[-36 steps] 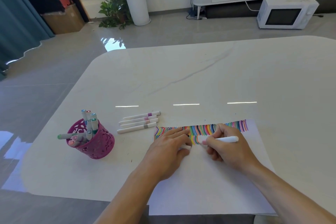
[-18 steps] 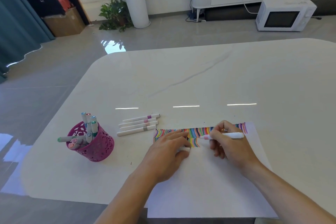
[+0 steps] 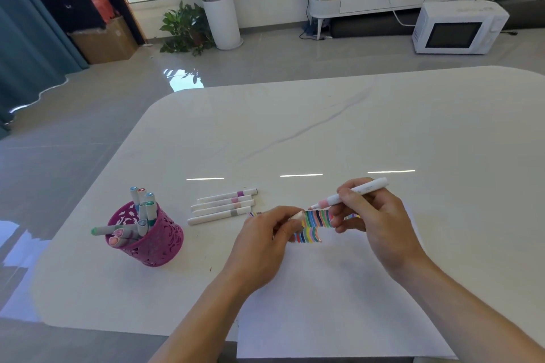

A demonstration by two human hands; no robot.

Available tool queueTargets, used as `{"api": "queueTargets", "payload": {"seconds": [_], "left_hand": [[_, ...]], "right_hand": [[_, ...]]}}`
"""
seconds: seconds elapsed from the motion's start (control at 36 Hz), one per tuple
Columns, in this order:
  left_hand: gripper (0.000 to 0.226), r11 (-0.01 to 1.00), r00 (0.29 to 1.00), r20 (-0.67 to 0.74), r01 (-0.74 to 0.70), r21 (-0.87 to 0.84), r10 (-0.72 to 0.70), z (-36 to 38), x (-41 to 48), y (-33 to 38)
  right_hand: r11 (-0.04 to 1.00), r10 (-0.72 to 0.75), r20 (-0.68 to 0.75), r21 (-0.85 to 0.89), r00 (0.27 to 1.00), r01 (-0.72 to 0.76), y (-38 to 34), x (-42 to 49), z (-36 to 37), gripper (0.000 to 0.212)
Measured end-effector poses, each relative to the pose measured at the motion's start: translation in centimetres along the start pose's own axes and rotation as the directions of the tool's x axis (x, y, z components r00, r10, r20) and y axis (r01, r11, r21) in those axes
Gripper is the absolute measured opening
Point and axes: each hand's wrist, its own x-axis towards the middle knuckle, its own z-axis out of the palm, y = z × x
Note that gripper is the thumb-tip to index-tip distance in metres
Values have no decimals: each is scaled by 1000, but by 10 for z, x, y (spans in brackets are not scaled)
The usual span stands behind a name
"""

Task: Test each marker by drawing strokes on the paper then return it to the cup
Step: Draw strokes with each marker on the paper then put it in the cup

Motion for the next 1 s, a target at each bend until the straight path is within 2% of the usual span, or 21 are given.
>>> {"api": "queueTargets", "payload": {"seconds": [0.31, 1.0], "left_hand": [[24, 999, 996, 91, -29, 15, 28, 0, -3, 4], [31, 999, 999, 34, -31, -6, 32, -2, -6, 16]], "right_hand": [[1000, 10, 43, -7, 999, -10, 7, -4, 6, 13], [1000, 7, 54, -11, 999, -7, 13, -5, 6, 7]]}}
